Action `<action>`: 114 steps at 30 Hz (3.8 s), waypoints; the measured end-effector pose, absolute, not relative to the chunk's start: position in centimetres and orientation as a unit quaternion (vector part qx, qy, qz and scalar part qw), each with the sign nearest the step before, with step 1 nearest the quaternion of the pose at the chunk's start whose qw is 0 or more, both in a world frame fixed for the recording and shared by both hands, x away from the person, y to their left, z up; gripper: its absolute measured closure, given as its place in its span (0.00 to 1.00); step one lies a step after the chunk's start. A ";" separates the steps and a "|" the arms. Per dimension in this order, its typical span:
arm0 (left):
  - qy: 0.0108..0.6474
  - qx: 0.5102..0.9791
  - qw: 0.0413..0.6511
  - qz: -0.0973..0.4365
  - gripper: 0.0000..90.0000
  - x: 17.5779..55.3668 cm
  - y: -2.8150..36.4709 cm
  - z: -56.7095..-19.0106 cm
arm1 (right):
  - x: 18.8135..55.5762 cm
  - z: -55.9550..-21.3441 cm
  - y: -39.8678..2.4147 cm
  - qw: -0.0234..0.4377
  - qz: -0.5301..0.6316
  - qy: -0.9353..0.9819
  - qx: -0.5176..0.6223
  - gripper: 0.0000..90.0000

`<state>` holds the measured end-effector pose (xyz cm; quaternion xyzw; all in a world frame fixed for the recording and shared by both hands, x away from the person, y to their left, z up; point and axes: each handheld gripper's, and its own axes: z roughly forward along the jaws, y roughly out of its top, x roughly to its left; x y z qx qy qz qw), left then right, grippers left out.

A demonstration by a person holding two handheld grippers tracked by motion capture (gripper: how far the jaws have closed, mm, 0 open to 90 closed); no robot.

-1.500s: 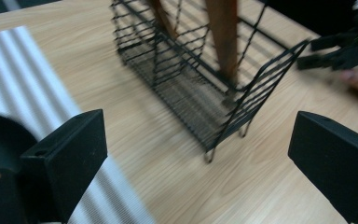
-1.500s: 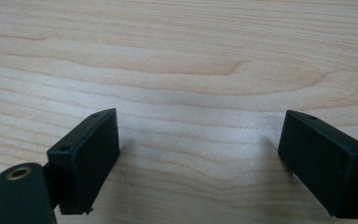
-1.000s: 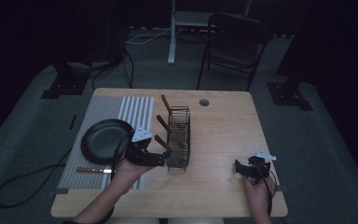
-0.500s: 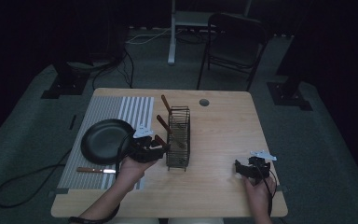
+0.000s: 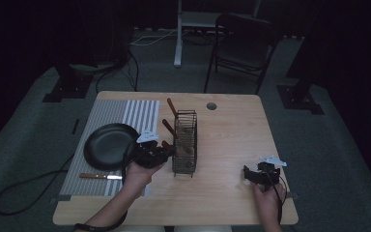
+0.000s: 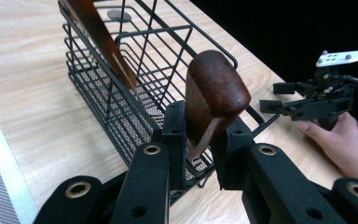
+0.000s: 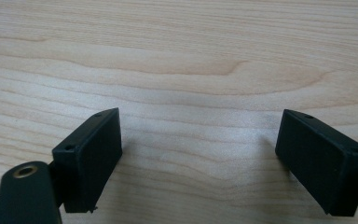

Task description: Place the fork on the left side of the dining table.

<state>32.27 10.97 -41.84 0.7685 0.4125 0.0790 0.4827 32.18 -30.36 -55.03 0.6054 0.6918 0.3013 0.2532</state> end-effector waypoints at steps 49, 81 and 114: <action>0.473 0.689 0.516 0.187 0.90 34.4 21.2 -35.6 | 32.2 -55.0 -30.4 0.254 0.301 0.692 0.605 0.16; 0.596 0.604 0.496 0.185 0.90 44.4 27.0 -40.6 | 32.2 -55.0 -30.4 0.254 0.301 0.692 0.605 0.16; 0.654 0.560 0.498 0.101 0.90 49.9 30.5 -46.7 | 32.2 -55.0 -30.4 0.254 0.301 0.692 0.605 0.16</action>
